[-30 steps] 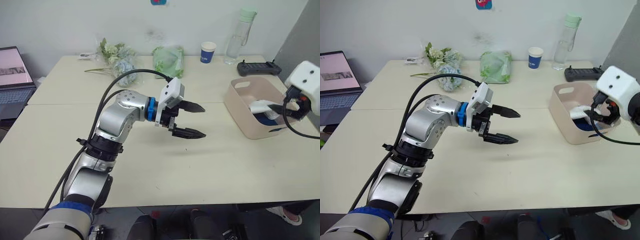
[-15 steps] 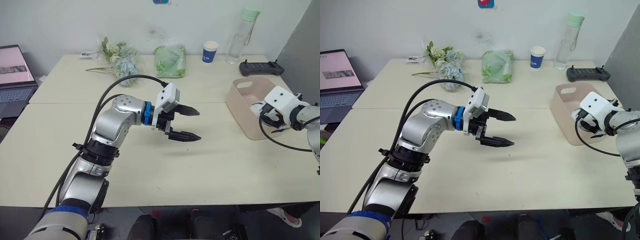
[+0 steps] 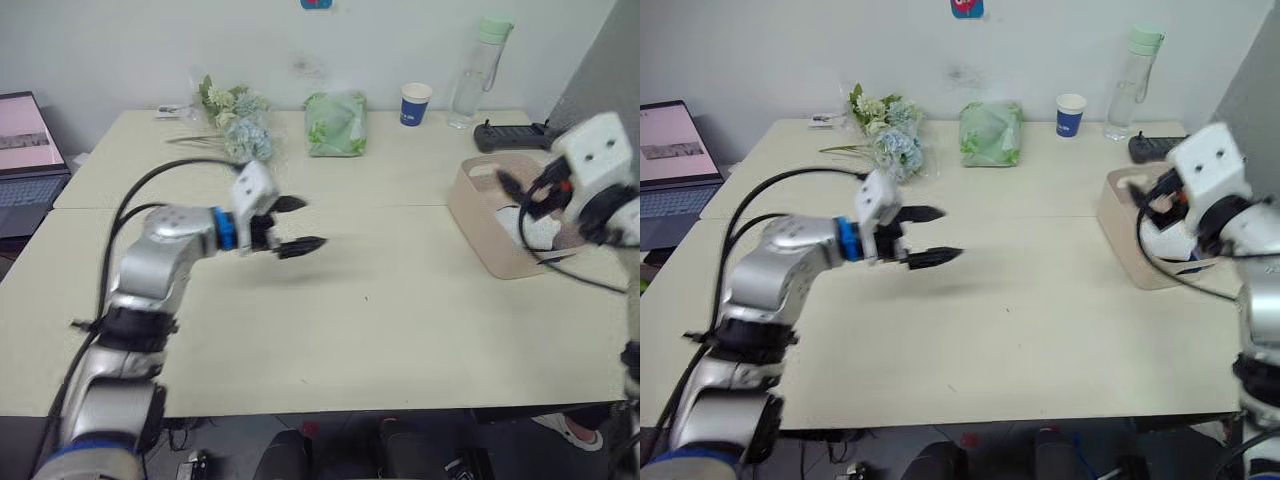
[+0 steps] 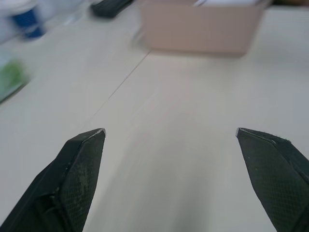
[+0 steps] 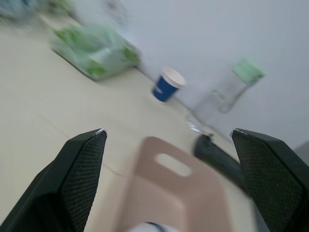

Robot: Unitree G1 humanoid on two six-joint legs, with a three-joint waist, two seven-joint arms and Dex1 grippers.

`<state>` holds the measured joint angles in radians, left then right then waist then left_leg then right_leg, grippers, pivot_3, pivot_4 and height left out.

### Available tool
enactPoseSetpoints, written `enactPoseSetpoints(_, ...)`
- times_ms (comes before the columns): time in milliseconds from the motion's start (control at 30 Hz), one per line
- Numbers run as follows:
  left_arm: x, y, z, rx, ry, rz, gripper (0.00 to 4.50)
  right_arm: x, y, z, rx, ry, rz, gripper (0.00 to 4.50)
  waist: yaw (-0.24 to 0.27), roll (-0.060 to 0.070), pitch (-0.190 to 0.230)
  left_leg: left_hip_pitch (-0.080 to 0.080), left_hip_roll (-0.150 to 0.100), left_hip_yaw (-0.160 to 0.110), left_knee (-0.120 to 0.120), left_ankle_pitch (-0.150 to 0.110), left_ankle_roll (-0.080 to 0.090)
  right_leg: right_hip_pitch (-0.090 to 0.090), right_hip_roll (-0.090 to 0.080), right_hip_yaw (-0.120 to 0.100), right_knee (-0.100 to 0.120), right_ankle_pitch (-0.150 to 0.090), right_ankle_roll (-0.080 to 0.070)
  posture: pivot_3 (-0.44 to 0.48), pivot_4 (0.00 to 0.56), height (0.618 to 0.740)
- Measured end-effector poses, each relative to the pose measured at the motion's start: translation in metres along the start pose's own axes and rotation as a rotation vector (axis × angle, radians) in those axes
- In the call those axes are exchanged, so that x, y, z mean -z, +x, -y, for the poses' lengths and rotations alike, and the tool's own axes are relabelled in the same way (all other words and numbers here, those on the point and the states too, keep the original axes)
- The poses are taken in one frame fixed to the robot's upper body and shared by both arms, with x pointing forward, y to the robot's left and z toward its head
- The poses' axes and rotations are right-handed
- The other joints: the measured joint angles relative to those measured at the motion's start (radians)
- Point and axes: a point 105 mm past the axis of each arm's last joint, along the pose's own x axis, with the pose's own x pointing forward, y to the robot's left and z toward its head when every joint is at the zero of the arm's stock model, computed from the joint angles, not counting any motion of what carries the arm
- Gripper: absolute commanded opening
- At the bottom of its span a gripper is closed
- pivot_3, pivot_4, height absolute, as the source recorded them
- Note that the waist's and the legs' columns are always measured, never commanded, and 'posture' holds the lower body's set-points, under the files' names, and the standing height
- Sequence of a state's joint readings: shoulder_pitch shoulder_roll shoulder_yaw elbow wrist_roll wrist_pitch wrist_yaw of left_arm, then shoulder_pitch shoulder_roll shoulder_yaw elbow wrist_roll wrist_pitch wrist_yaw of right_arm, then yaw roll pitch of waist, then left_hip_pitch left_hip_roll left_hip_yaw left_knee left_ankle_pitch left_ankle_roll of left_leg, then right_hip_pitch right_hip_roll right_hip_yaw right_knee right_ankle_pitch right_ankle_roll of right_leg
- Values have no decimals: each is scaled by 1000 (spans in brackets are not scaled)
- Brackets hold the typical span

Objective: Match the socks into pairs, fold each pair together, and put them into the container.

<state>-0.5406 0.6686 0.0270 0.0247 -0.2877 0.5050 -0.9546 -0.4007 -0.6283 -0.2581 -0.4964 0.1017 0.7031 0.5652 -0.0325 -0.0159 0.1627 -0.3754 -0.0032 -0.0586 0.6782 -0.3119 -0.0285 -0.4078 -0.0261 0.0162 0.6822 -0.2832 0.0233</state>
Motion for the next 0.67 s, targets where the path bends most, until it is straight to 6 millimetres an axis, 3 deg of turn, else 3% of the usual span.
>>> enactPoseSetpoints(67, 21, -17, -5, -105, -53, -42, 4500, 10, -5, -20, -7, 85, 6, 4420, 4, 0, 0, -3, -1, 0, 1, 0, 0, -2, -2, -1, 1, 0, 0, 0, 150, 740)
enactPoseSetpoints(167, 35, -39, -6, -251, -54, -43, 4500, 15, -18, -40, 3, 144, 36, 4420, 18, -1, -1, -3, -4, -1, 2, 0, 0, -1, -5, -2, -1, 0, 1, 0, 150, 740)
enactPoseSetpoints(267, 69, -69, -8, -407, -94, -112, 4500, 45, -33, -61, -20, 245, -55, 4420, 25, -2, -3, -1, -4, 0, 2, 0, 0, 1, -6, -1, -2, 0, 1, 0, 150, 740)
enactPoseSetpoints(500, 133, -119, 17, -553, -171, -255, 4500, 91, -67, -90, -52, 229, -167, 4420, 25, -2, -3, 6, -3, 3, -2, -1, 0, 4, -6, -1, -1, 0, 1, 0, 150, 740)
enactPoseSetpoints(667, 137, -127, 26, -561, -159, -260, 4500, 103, -77, -90, -11, 193, -182, 4420, 24, -1, -3, 15, -3, 3, -2, -1, 1, 14, -5, -1, -2, -1, 0, 0, 150, 740)
